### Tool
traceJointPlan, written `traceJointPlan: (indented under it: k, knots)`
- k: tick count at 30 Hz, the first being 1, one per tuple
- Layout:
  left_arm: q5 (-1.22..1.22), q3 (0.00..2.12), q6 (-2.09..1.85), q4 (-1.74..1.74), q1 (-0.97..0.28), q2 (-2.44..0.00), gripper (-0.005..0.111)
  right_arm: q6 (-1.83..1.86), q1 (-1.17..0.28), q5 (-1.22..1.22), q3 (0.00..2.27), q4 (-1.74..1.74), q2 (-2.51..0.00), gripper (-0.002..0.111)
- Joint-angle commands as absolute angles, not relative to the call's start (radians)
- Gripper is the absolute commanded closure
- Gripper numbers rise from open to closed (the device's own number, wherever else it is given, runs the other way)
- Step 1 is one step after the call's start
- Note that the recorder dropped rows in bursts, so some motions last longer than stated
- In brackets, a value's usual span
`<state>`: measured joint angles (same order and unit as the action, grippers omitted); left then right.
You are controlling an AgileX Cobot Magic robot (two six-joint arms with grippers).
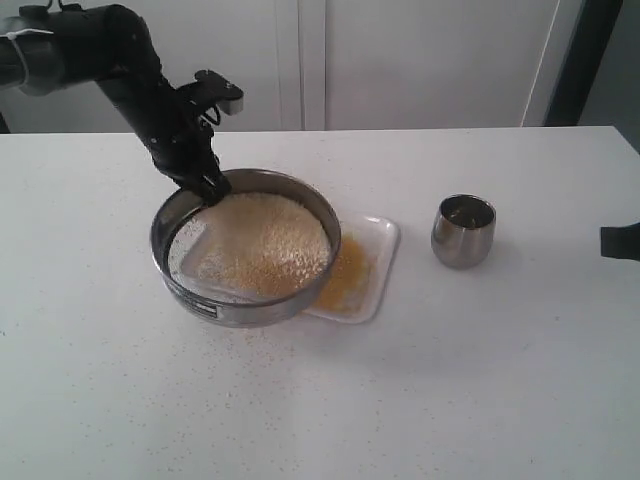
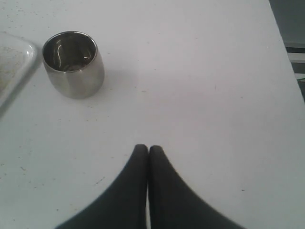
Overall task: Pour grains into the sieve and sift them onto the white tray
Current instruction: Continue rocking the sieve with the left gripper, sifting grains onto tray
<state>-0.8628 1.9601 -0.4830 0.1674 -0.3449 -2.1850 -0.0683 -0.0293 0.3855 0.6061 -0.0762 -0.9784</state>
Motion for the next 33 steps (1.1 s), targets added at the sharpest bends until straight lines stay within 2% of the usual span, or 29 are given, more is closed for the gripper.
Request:
traceJointPlan:
  k: [1, 5, 6, 9, 10, 13, 14, 17, 18, 22, 23, 27, 31, 33]
  knots:
    - [-0.782, 1.965, -0.048, 0.223, -0.326, -2.170, 0.107, -0.063, -0.020, 0.379, 0.603, -0.077, -0.970, 0.108]
    - [-0.907, 1.967, -0.684, 0.240, -0.362, -2.165, 0.107, -0.063, -0.020, 0.379, 0.603, -0.077, -0.970, 0.108]
    - [-0.912, 1.967, -0.670, 0.264, -0.362, -2.165, 0.107, -0.063, -0.020, 0.379, 0.603, -0.077, -0.970, 0.108]
    - [-0.807, 1.967, -0.114, 0.284, -0.343, -2.181, 0.107, -0.063, -0.020, 0.379, 0.603, -0.077, -0.970, 0.108]
    - [-0.800, 1.967, -0.074, 0.286, -0.341, -2.186, 0.107, -0.063, -0.020, 0.379, 0.603, -0.077, -0.970, 0.108]
    - [-0.872, 1.967, -0.583, 0.277, -0.371, -2.186, 0.107, -0.063, -0.020, 0.379, 0.603, -0.077, -0.970, 0.108]
    - [-0.889, 1.967, -0.582, 0.280, -0.371, -2.186, 0.107, -0.063, -0.020, 0.379, 0.603, -0.077, -0.970, 0.108]
    - [-0.792, 1.967, -0.029, 0.327, -0.328, -2.197, 0.107, -0.063, -0.020, 0.379, 0.603, -0.077, -0.970, 0.108]
    - [-0.781, 1.967, 0.000, 0.356, -0.321, -2.200, 0.107, -0.063, -0.020, 0.379, 0.603, -0.077, -0.970, 0.108]
    - [-0.890, 1.967, -0.698, 0.299, -0.369, -2.193, 0.107, -0.063, -0.020, 0.379, 0.603, -0.077, -0.970, 0.108]
    - [-0.905, 1.967, -0.698, 0.272, -0.375, -2.193, 0.107, -0.063, -0.020, 0.379, 0.603, -0.077, -0.970, 0.108]
    - [-0.762, 1.967, -0.006, 0.318, -0.341, -2.198, 0.107, -0.063, -0.020, 0.379, 0.603, -0.077, -0.970, 0.108]
    - [-0.846, 1.969, -0.664, 0.317, -0.373, -2.190, 0.107, -0.065, -0.020, 0.379, 0.603, -0.077, -0.970, 0.108]
    - [-0.822, 1.967, -0.476, 0.321, -0.369, -2.193, 0.107, -0.065, -0.020, 0.377, 0.603, -0.077, -0.970, 0.108]
